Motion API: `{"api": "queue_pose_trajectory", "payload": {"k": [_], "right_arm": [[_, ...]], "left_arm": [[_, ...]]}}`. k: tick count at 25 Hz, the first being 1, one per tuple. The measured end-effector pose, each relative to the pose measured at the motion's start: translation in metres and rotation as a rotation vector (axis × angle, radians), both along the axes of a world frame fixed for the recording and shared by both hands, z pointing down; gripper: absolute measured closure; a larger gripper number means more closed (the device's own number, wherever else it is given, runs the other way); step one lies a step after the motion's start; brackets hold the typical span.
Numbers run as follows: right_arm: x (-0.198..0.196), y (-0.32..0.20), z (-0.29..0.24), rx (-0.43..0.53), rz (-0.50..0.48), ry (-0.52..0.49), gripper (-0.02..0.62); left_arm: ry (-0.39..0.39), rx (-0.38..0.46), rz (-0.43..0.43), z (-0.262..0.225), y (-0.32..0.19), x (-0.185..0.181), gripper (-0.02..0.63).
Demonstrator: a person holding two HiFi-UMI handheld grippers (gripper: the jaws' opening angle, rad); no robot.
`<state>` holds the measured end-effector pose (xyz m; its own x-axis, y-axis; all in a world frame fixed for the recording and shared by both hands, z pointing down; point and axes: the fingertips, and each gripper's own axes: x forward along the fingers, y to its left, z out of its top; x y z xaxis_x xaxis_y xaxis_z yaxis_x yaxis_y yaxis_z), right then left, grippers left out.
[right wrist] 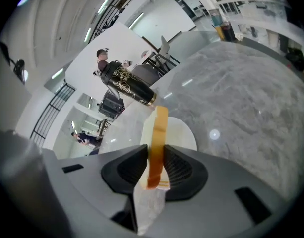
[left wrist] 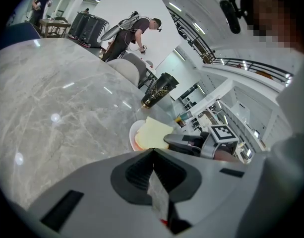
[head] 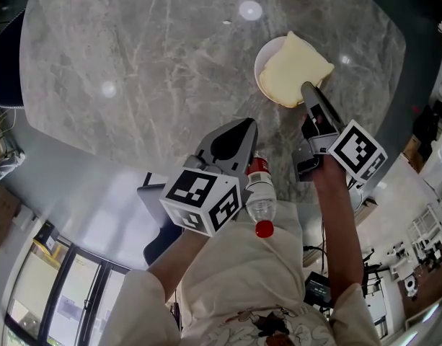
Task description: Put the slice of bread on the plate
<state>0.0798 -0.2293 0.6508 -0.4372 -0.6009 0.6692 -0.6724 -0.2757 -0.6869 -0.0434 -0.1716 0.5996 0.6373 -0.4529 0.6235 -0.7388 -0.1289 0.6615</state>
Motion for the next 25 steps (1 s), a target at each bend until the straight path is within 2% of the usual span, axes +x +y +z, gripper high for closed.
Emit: {"api": "queue_pose_trajectory", "payload": {"k": [5, 8, 10, 21, 25], "right_arm": [[0.002, -0.001, 0.002, 0.018, -0.128, 0.206, 0.495], [0.012, -0.003, 0.004, 0.023, -0.218, 0.385, 0.453], [0.015, -0.003, 0.005, 0.029, -0.263, 0.461, 0.449], [0.013, -0.002, -0.007, 0.054, -0.241, 0.499, 0.449], [0.011, 0.001, -0.023, 0.09, -0.205, 0.449, 0.451]], "left_arm": [[0.002, 0.0, 0.0, -0.001, 0.002, -0.001, 0.597], [0.0, 0.001, -0.005, -0.001, 0.002, -0.004, 0.597], [-0.002, 0.002, -0.01, -0.001, 0.002, -0.006, 0.597], [0.002, 0.022, -0.02, -0.012, -0.001, -0.014, 0.597], [0.002, 0.038, -0.017, -0.022, -0.002, -0.016, 0.597]]}}
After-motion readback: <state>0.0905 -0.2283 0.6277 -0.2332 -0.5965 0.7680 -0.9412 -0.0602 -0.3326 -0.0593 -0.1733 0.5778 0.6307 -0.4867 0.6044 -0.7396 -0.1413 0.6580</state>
